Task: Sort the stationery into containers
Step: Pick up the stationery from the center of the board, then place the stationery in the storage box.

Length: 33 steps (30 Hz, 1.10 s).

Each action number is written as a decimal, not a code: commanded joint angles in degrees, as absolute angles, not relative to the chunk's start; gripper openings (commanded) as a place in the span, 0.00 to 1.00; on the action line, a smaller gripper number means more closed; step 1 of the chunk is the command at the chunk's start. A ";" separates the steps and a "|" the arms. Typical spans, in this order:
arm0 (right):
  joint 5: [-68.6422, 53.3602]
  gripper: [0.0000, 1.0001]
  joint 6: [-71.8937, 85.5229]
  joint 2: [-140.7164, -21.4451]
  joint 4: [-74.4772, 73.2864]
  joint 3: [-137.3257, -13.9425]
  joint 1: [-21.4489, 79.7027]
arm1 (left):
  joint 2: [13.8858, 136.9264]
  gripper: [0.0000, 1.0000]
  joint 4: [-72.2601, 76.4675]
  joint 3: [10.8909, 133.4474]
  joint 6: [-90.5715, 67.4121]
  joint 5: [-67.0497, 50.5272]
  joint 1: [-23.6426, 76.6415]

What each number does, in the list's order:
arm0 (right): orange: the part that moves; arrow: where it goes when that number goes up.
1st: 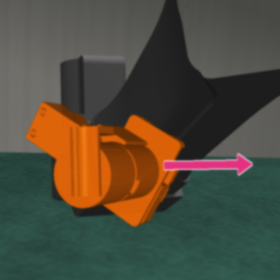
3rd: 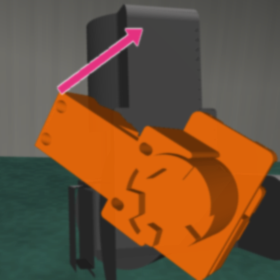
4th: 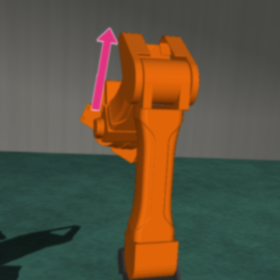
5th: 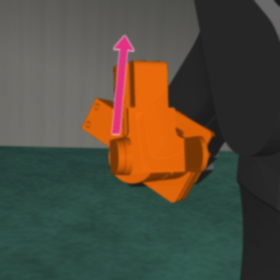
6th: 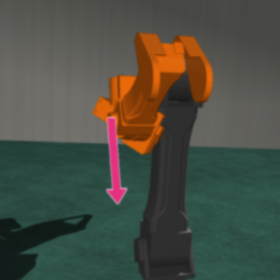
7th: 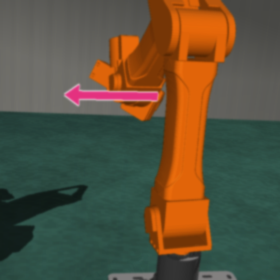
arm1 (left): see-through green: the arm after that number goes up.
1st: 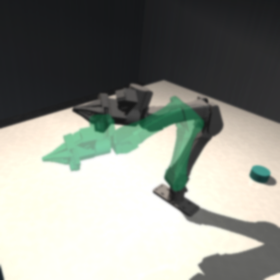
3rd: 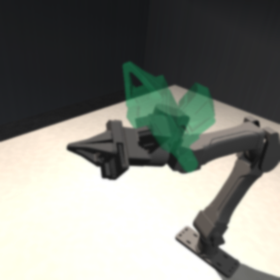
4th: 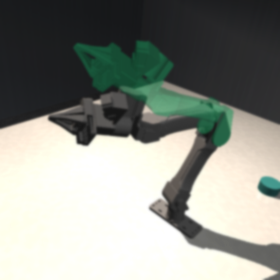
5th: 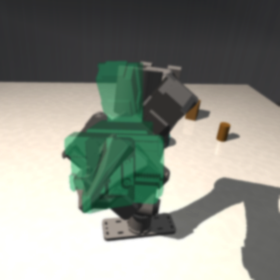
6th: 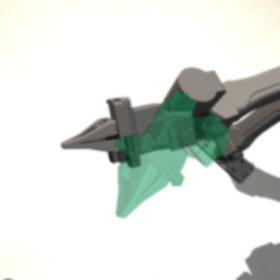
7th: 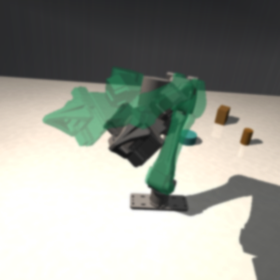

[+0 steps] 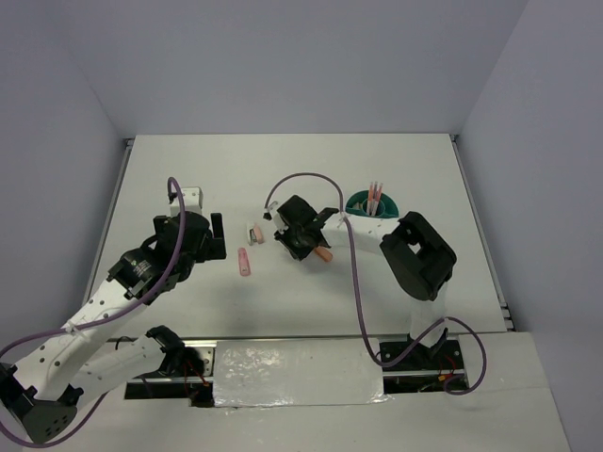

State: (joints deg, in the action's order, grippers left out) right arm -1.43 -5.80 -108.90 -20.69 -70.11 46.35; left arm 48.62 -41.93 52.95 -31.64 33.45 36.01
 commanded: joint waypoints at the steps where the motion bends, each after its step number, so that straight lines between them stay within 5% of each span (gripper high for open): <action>1: -0.09 0.18 -5.28 -106.53 -17.14 -69.09 46.58 | 48.86 0.99 -39.99 54.05 -30.76 32.87 35.77; 5: 3.16 0.00 -1.42 -98.30 -13.81 -66.45 46.15 | 49.22 0.99 -39.99 54.14 -30.41 32.70 35.77; 20: 0.00 0.00 5.01 -67.16 -31.38 -61.26 14.08 | 48.52 0.99 -39.29 54.14 -29.01 31.46 35.68; 26: -15.01 0.01 6.67 -66.71 -22.87 -58.72 -1.47 | 47.90 0.99 -39.11 53.97 -28.65 31.55 35.77; 33: -22.85 0.05 6.15 -73.29 -18.90 -59.06 -6.50 | 48.16 0.99 -38.58 53.97 -27.77 30.41 35.68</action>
